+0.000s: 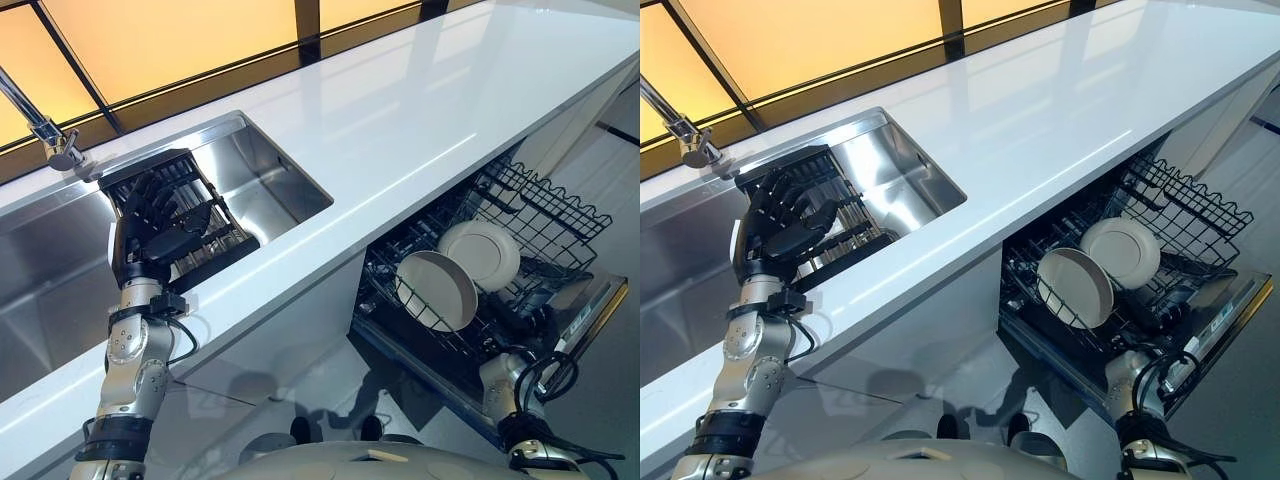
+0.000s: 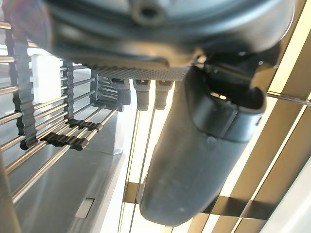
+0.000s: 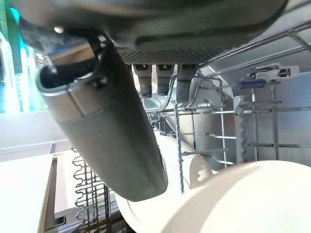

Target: Pick up plates and place into dishwasher.

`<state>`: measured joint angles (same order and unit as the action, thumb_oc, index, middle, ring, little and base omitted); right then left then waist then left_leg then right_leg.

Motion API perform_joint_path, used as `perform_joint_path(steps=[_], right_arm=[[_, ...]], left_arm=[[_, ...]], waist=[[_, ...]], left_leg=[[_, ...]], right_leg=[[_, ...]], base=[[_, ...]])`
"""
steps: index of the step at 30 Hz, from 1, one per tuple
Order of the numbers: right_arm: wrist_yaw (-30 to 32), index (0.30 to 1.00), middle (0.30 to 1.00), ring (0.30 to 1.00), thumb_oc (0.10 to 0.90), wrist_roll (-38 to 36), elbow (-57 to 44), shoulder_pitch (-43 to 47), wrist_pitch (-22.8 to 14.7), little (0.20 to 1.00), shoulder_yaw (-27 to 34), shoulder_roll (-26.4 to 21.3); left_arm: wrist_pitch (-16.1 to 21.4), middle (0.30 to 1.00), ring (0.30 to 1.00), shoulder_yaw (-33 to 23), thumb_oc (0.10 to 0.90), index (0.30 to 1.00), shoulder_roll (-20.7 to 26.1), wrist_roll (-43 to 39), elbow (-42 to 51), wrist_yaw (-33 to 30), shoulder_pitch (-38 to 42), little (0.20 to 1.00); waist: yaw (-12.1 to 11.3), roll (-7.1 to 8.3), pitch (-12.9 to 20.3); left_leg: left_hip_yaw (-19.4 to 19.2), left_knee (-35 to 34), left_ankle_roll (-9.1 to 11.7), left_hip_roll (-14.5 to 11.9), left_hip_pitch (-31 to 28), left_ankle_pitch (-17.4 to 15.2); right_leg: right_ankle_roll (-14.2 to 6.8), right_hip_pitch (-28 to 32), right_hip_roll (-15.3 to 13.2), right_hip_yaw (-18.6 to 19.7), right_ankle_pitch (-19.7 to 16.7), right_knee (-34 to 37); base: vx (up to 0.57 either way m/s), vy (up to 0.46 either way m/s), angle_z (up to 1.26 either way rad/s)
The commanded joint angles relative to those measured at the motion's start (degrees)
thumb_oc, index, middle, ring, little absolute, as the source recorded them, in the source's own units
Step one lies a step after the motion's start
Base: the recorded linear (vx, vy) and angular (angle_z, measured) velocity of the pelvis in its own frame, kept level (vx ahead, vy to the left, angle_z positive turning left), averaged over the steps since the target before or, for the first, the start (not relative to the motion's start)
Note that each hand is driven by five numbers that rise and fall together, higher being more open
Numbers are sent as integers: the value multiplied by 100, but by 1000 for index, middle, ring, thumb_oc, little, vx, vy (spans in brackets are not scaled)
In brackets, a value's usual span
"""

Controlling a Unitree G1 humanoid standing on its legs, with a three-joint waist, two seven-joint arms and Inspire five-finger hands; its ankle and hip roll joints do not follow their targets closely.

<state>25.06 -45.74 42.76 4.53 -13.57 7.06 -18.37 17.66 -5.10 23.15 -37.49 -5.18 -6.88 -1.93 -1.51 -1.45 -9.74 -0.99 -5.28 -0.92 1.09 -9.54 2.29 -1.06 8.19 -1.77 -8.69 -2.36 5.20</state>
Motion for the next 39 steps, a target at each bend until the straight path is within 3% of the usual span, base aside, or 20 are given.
perform_joint_path(steps=[1,6,13,22,24,27,30,39], right_arm=[[-1376,900,900,900,800,-992,113,149,606,900,-116,246],[-2435,900,900,900,800,-1601,222,232,854,900,63,221],[-3086,900,900,900,800,-1749,-13,603,823,900,-213,188],[-3558,900,900,900,800,-1682,-936,852,291,900,-883,316],[-2965,900,900,900,800,-755,-1099,960,-327,900,-1019,237],[-1557,900,900,900,800,855,-1273,1053,-816,900,-1115,87],[-733,900,900,900,800,1517,-1496,1087,-880,900,-1084,-58],[448,900,900,900,800,2486,-1973,896,-985,900,-666,-317]], left_arm=[[423,900,900,-233,800,900,41,126,156,228,156,900],[242,900,900,-315,800,900,145,136,247,353,195,900],[237,900,900,-243,800,900,202,189,357,301,156,900],[163,900,900,-44,800,900,280,237,319,382,306,900],[156,900,900,-7,800,900,314,217,310,366,324,900],[209,900,900,36,800,900,311,206,329,332,275,900],[257,900,900,99,800,900,262,261,383,252,224,900],[269,900,900,74,800,900,257,179,363,422,243,900]], waist=[[-231,-45,68],[-291,-58,57],[-459,-85,73],[-552,-118,21],[-581,-96,-4],[-593,-72,-8],[-578,-60,-11],[-422,-74,-37]], left_leg=[[-26,213,-186,334,112,-653],[66,196,-201,345,104,-657],[148,129,-164,409,59,-663],[235,476,-297,447,201,-755],[223,545,-304,471,222,-778],[220,573,-302,502,227,-793],[218,542,-309,521,195,-799],[111,464,-405,468,131,-826]], right_leg=[[-199,-283,121,-374,1004,-1085],[-242,-367,36,-479,1054,-1252],[-243,-177,64,-594,852,-771],[-240,-451,-120,-630,1135,-1562],[-245,-429,-128,-655,1105,-1526],[-228,-359,-91,-628,1032,-1355],[-220,-290,-49,-586,959,-1177],[-311,-512,-105,-440,1033,-1608]], base=[[58,-7,-1],[59,-20,6],[63,2,3],[49,25,7],[63,-6,4],[43,9,0],[0,0,0],[-14,18,5]])
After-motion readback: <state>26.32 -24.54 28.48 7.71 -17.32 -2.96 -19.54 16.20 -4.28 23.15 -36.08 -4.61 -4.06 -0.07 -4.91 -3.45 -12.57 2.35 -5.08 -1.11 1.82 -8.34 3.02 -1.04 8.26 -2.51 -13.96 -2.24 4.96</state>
